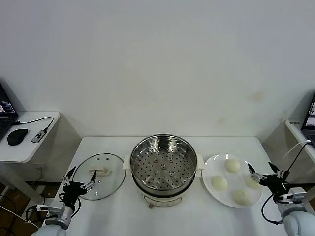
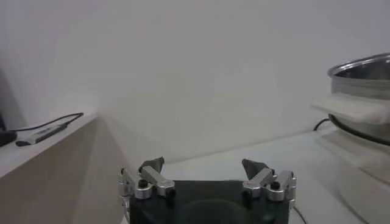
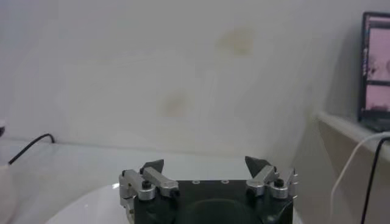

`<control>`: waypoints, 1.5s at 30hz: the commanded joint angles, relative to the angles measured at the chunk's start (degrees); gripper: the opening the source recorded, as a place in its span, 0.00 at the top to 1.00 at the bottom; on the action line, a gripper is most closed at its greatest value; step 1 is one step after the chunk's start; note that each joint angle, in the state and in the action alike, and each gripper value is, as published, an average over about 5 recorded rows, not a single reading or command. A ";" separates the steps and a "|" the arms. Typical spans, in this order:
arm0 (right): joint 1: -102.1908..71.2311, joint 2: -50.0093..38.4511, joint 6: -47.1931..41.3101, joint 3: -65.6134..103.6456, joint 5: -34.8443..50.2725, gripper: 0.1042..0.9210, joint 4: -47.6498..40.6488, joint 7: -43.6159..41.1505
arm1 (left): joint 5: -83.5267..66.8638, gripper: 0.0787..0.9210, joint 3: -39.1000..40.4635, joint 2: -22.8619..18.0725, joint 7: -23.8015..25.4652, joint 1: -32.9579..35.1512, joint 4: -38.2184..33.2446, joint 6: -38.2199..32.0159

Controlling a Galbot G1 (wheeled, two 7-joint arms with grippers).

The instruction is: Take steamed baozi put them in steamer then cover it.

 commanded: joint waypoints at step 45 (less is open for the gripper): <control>65.54 -18.01 7.44 -63.30 -45.11 0.12 -30.62 -62.06 | 4.27 0.12 -1.33 -1.48 0.51 5.87 -4.95 0.21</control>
